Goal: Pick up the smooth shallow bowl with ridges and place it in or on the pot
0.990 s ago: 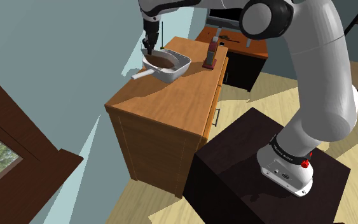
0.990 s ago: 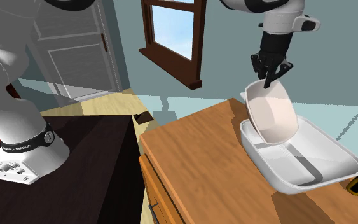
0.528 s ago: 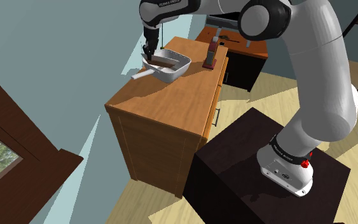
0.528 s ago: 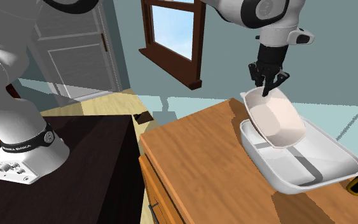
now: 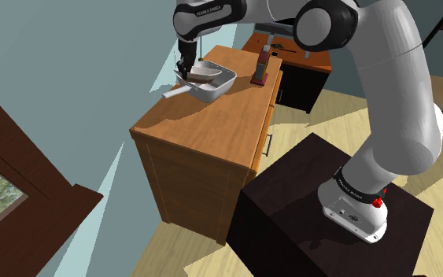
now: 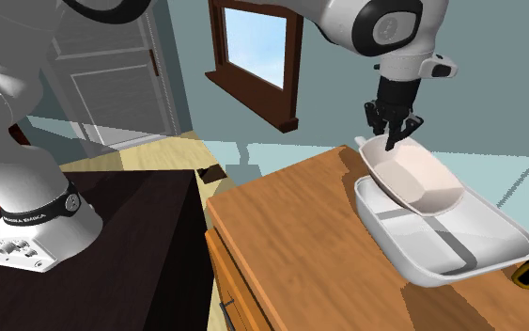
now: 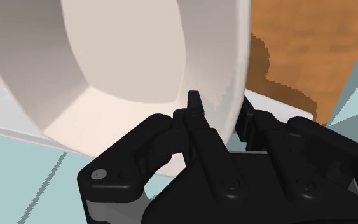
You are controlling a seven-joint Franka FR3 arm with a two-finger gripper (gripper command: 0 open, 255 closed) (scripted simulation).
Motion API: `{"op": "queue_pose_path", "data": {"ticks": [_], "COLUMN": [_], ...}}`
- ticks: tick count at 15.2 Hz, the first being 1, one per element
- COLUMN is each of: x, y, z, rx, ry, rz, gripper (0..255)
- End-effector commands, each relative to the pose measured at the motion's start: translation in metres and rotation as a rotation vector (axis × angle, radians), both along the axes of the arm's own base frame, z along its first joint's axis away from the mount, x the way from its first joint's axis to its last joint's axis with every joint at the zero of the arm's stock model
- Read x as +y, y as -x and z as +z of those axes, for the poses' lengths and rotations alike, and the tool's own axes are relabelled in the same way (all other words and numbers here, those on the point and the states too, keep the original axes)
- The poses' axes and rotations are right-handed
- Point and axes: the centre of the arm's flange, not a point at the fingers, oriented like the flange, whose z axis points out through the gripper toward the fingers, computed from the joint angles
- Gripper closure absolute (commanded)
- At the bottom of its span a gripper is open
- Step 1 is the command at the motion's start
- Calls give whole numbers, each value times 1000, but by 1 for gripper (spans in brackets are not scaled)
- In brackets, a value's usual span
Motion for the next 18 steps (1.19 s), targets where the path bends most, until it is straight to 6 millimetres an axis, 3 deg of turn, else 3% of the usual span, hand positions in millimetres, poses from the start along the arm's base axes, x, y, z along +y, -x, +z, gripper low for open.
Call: {"op": "queue_pose_path", "data": {"ticks": [1,3,4,9,13,18], "x": [-1,-1,1,-1,-3,-3], "y": [1,1,0,1,5,5], "z": [-8,-8,-9,-8,42,42], "rx": [12,12,12,12,12,12], "ry": [3,3,3,3,3,3], "rz": [-1,-1,-1,-1,-1,-1], "gripper": [255,255,0,0,0,0]}}
